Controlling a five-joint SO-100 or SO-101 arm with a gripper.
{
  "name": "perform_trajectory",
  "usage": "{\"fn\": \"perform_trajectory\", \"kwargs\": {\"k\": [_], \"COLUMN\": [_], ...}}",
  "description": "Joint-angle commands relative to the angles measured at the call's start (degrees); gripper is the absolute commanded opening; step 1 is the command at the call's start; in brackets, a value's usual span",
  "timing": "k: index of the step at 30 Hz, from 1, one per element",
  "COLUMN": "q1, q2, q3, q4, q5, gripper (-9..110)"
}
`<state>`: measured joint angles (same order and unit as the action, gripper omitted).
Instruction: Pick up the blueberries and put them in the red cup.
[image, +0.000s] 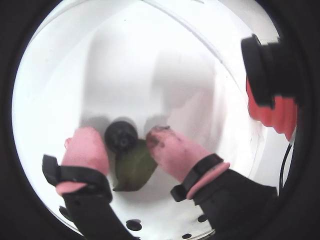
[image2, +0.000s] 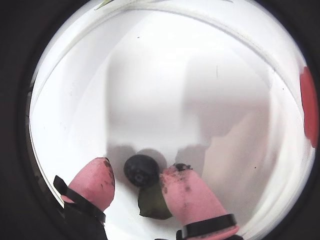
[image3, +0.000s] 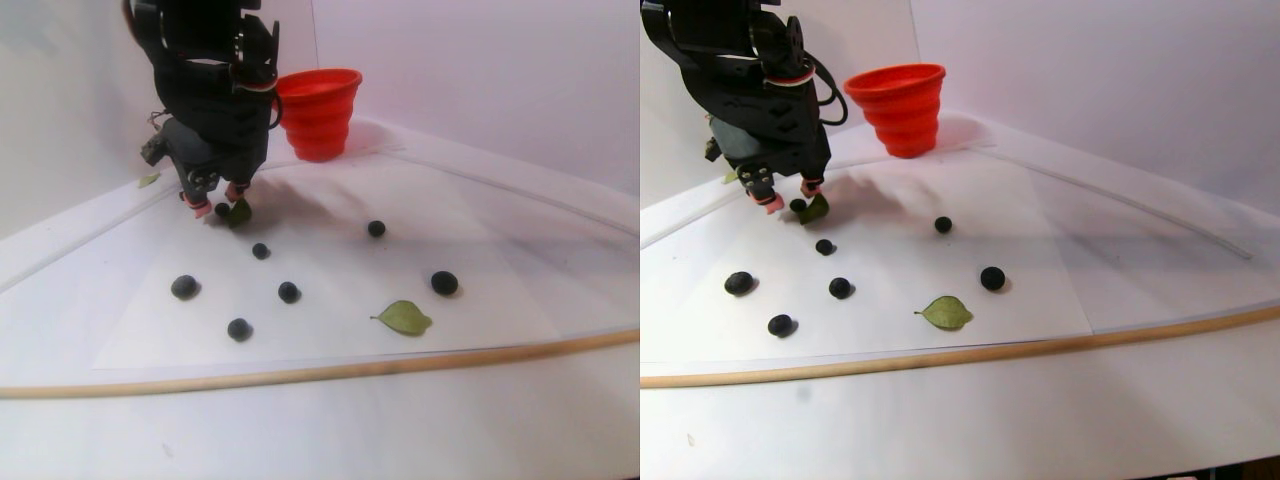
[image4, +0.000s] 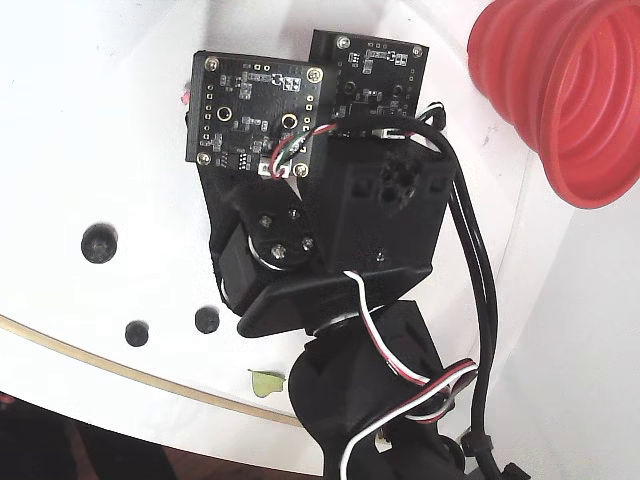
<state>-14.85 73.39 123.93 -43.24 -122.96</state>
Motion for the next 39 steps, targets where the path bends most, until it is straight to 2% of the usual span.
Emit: {"fn": "perform_trajectory", "kwargs": {"k": [1, 39], "q1": [-0.18, 0.70], "q2": [0.00, -3.96], "q3": [-1.14, -2.20], "q4": [-1.76, -4.48], "q5": [0.53, 0.88], "gripper": [18, 14]}}
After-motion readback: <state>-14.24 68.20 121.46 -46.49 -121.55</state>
